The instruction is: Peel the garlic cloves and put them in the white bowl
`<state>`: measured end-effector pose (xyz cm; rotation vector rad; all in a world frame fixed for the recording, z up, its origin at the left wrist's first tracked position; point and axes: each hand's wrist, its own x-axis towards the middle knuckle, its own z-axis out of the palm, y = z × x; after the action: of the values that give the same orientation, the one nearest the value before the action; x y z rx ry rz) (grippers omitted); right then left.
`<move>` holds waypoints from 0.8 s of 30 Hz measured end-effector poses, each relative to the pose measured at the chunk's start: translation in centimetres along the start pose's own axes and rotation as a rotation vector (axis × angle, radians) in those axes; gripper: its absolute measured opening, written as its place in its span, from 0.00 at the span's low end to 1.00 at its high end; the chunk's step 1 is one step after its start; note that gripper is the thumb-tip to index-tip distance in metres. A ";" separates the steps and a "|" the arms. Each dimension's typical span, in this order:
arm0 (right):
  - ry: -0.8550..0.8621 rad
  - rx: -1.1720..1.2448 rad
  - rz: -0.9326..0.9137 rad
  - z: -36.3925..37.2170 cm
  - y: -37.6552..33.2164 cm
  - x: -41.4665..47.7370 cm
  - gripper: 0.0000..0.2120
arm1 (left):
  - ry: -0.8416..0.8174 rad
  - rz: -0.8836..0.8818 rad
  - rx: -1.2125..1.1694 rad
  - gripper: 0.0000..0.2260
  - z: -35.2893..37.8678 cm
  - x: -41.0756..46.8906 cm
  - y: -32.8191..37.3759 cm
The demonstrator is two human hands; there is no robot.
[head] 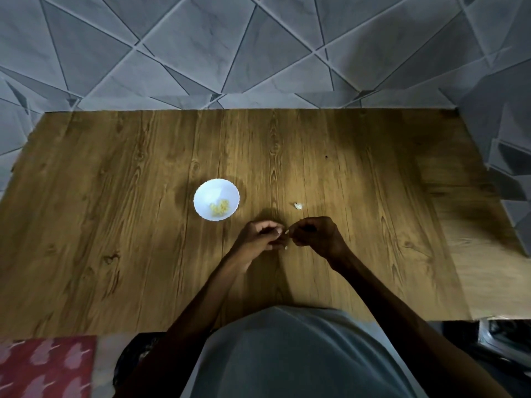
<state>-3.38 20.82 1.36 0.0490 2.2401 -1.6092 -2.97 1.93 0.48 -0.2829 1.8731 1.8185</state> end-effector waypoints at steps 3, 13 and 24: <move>0.019 0.010 -0.014 0.2 0.1 -0.1 0.05 | -0.015 0.000 -0.099 0.09 0.0 0.0 -0.1; 0.059 -0.068 -0.015 1.1 0.2 -0.2 0.07 | 0.132 0.227 0.225 0.08 0.6 0.3 -0.2; -0.241 0.315 0.055 -0.6 1.1 -0.3 0.17 | 0.122 0.224 0.171 0.08 0.6 0.2 -1.1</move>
<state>-2.98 21.79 0.67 -0.0002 1.7795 -1.8170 -2.43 2.44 -0.57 -0.1296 2.2069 1.8025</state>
